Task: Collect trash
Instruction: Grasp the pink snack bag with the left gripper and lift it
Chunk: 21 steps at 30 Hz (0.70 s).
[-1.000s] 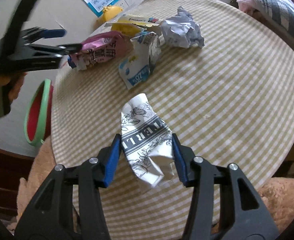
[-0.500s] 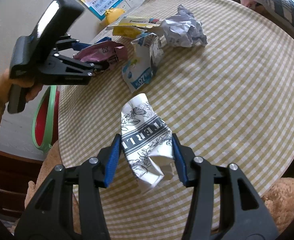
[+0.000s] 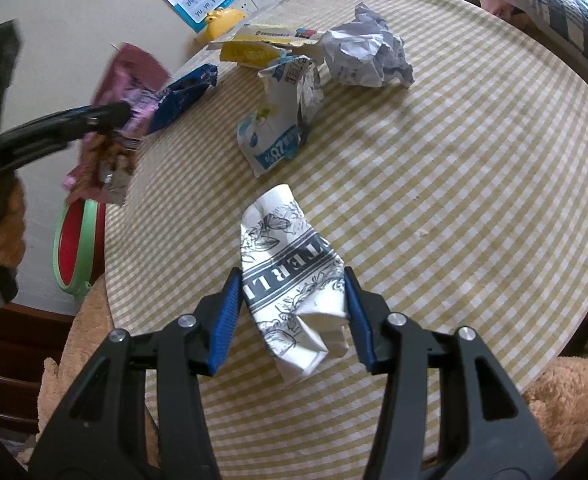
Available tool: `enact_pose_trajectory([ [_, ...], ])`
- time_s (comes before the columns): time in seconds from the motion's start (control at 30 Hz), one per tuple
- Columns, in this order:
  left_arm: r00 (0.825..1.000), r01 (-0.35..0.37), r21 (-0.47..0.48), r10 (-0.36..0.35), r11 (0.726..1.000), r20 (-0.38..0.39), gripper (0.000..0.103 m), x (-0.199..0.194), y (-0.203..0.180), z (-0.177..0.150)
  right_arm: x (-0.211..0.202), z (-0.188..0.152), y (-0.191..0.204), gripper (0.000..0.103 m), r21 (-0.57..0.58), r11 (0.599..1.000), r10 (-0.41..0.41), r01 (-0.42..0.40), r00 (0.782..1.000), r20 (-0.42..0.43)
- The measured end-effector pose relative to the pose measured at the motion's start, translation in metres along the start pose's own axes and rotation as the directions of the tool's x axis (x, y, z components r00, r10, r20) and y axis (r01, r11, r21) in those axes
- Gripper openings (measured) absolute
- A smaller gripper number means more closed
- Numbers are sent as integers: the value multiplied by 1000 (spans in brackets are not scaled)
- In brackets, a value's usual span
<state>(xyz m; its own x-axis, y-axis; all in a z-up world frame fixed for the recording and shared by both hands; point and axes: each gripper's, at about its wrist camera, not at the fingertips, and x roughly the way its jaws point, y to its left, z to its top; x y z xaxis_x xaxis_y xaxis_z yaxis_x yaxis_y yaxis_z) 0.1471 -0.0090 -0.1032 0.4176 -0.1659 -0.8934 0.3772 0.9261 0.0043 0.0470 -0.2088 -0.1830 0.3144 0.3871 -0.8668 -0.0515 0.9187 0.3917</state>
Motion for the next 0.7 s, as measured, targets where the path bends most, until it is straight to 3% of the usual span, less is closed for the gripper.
enact_pose_trajectory([
  [0.1, 998, 44, -75, -41, 996, 38, 35, -15, 2, -13, 3, -1, 2, 48, -4, 1000, -9, 9, 1000, -6],
  [0.2, 998, 69, -123, -66, 990, 24, 35, -16, 5, -24, 5, -2, 4, 48, -6, 1000, -13, 13, 1000, -8],
  [0.47, 994, 29, -138, -43, 990, -103, 36, 9, -2, -68, 6, 0, 0, 57, 13, 999, -29, 29, 1000, -9],
  [0.7, 996, -4, -153, -9, 988, -86, 48, 9, -2, -72, 1, 0, -4, 58, 24, 999, -21, 21, 1000, 3],
])
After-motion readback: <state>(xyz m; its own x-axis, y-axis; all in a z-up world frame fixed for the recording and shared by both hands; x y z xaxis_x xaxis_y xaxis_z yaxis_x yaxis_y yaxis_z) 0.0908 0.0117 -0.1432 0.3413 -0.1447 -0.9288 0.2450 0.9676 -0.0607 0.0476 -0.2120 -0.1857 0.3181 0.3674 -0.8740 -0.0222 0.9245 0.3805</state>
